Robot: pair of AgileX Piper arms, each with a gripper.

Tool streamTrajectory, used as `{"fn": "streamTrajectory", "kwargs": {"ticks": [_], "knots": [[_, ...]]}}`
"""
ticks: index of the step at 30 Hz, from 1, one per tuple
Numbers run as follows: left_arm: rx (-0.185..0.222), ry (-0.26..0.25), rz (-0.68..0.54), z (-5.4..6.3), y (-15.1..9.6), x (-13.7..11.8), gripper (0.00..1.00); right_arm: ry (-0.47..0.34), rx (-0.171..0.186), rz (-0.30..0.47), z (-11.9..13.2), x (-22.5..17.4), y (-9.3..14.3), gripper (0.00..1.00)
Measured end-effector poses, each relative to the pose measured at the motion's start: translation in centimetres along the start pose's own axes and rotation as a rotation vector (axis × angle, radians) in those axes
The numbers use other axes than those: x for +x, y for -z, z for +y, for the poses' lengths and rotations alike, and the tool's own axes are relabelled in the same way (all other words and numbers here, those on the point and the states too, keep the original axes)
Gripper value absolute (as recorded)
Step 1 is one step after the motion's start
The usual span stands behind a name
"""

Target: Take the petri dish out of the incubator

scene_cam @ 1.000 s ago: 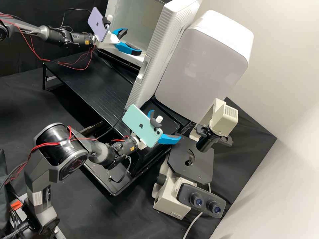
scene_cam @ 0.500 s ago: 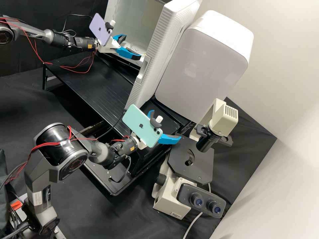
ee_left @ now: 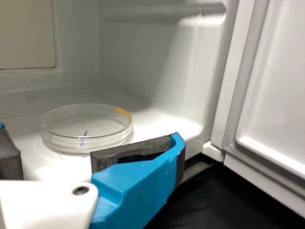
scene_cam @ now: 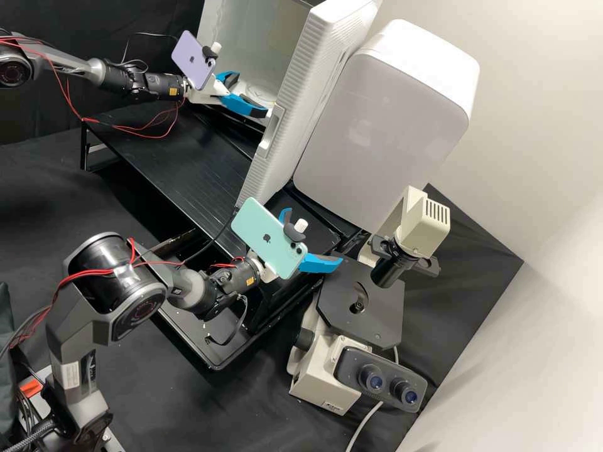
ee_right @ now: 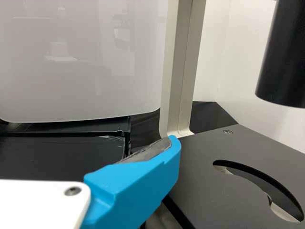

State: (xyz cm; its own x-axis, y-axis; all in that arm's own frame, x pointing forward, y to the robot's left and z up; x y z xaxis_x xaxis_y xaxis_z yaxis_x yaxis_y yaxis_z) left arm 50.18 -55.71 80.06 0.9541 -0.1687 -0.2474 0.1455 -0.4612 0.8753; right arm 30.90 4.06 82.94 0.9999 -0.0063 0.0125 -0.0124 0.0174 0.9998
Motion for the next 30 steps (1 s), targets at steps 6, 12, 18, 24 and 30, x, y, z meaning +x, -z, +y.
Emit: {"fn": "streamTrajectory", "kwargs": {"ticks": [6,12,18,24,30], "knots": [[-0.033,-0.012,-0.008,0.5,-0.2,0.3,1.00,0.000,0.000,0.000,0.0,0.0,0.0,1.00],[-0.033,-0.014,-0.001,0.6,0.0,0.9,1.00,0.000,0.000,0.000,0.0,0.0,0.0,1.00],[-0.022,-0.017,0.029,0.6,0.4,1.5,1.00,0.000,0.000,0.000,0.0,0.0,0.0,1.00],[0.042,-0.056,0.106,1.1,1.0,1.7,1.00,0.000,0.000,0.000,0.0,0.0,0.0,1.00],[0.104,-0.075,0.173,1.4,1.2,1.7,1.00,0.000,0.000,0.000,0.0,0.0,0.0,1.00]]}}
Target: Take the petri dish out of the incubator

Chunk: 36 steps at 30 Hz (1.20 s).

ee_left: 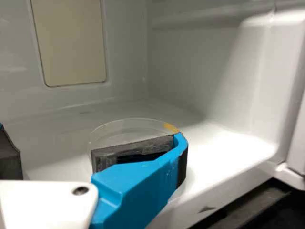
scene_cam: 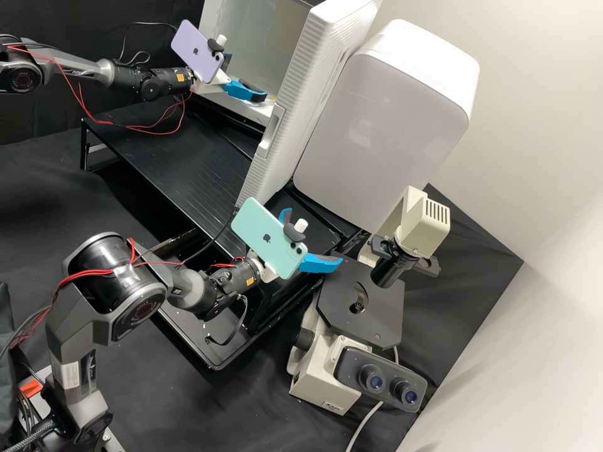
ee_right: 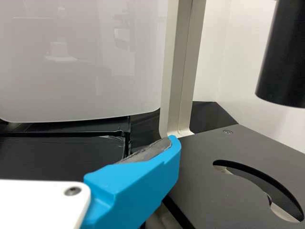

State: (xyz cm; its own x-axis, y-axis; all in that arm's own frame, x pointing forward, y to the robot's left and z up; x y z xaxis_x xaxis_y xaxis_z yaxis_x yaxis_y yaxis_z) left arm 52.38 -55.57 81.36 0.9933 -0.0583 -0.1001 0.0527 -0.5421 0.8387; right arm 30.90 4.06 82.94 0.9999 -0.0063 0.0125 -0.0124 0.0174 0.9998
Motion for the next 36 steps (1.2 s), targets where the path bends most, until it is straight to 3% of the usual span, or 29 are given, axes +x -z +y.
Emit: {"fn": "streamTrajectory", "kwargs": {"ticks": [5,10,20,27,36], "knots": [[0.051,0.002,-0.003,-0.2,-0.6,0.0,1.00,0.000,0.000,0.000,0.0,0.0,0.0,1.00],[0.065,0.009,-0.030,-0.4,-1.4,-0.1,1.00,0.000,0.000,0.000,0.0,0.0,0.0,1.00],[-0.010,0.060,-0.109,-1.1,-2.3,-0.2,1.00,0.000,0.000,0.000,0.0,0.0,0.0,1.00],[-0.047,0.053,-0.097,-0.8,-2.2,-0.1,1.00,0.000,0.000,0.000,0.0,0.0,0.0,1.00],[-0.018,0.040,-0.056,-0.7,-1.8,-0.1,1.00,0.000,0.000,0.000,0.0,0.0,0.0,1.00]]}}
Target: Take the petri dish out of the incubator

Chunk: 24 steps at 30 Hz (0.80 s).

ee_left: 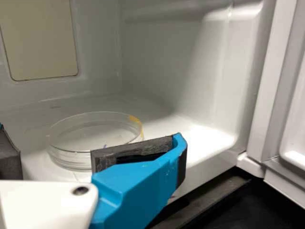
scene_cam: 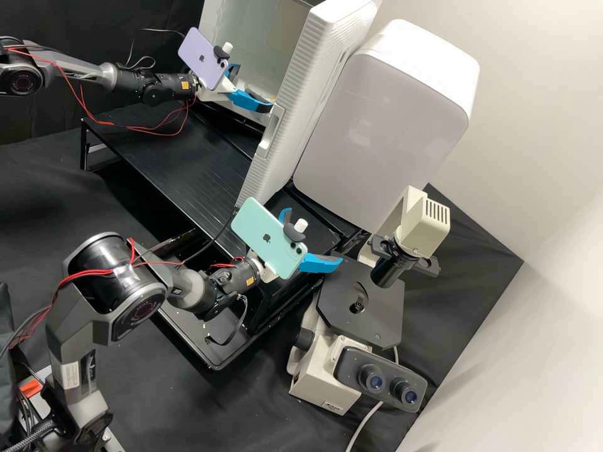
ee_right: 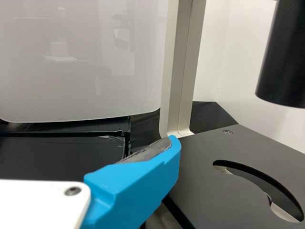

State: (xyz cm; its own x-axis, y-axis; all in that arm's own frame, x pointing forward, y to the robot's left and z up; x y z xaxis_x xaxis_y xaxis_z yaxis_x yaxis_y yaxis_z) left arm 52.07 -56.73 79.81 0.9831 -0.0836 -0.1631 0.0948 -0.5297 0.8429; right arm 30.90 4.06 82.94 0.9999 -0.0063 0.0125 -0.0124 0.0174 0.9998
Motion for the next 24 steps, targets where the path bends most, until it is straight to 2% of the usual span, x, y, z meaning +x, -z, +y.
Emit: {"fn": "streamTrajectory", "kwargs": {"ticks": [11,16,21,24], "knots": [[0.009,-0.004,0.011,0.1,0.1,0.1,1.00,0.000,0.000,0.000,0.0,0.0,0.0,1.00],[0.014,-0.022,0.023,0.3,0.2,0.6,1.00,0.000,0.000,0.000,0.0,0.0,0.0,1.00],[0.004,-0.011,0.026,-0.6,0.1,1.0,1.00,0.000,0.000,0.000,0.0,0.0,0.0,1.00],[-0.011,-0.028,0.026,-0.9,-0.1,1.2,1.00,0.000,0.000,0.000,0.0,0.0,0.0,1.00]]}}
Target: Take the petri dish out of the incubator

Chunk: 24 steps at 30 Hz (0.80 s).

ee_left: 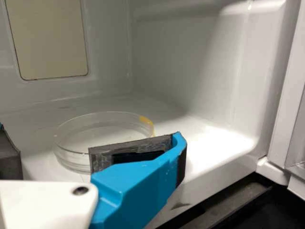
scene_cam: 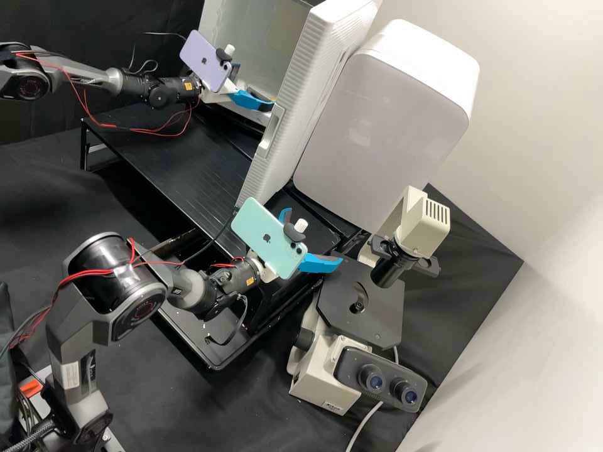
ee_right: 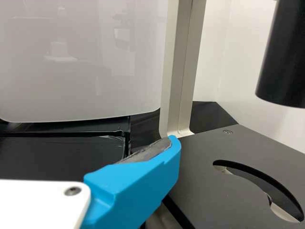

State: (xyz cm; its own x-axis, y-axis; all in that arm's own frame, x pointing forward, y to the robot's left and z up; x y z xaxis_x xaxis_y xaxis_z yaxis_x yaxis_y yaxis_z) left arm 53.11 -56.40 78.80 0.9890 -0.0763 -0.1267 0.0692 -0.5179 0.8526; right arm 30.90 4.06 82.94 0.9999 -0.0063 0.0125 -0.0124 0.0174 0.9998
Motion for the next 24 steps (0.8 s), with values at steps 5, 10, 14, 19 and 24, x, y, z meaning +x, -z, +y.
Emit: {"fn": "streamTrajectory", "kwargs": {"ticks": [5,10,14,19,24], "knots": [[-0.019,-0.005,-0.006,-0.2,-0.5,0.1,1.00,0.000,0.000,0.000,0.0,0.0,0.0,1.00],[-0.019,-0.009,-0.023,-0.3,-1.4,0.2,1.00,0.000,0.000,0.000,0.0,0.0,0.0,1.00],[-0.020,-0.015,-0.036,-0.2,-2.0,0.2,1.00,0.000,0.000,0.000,0.0,0.0,0.0,1.00],[-0.020,-0.021,-0.044,0.0,-2.4,0.2,1.00,0.000,0.000,0.000,0.0,0.0,0.0,1.00],[-0.017,-0.025,-0.041,-0.4,-2.3,0.4,1.00,0.000,0.000,0.000,0.0,0.0,0.0,1.00]]}}
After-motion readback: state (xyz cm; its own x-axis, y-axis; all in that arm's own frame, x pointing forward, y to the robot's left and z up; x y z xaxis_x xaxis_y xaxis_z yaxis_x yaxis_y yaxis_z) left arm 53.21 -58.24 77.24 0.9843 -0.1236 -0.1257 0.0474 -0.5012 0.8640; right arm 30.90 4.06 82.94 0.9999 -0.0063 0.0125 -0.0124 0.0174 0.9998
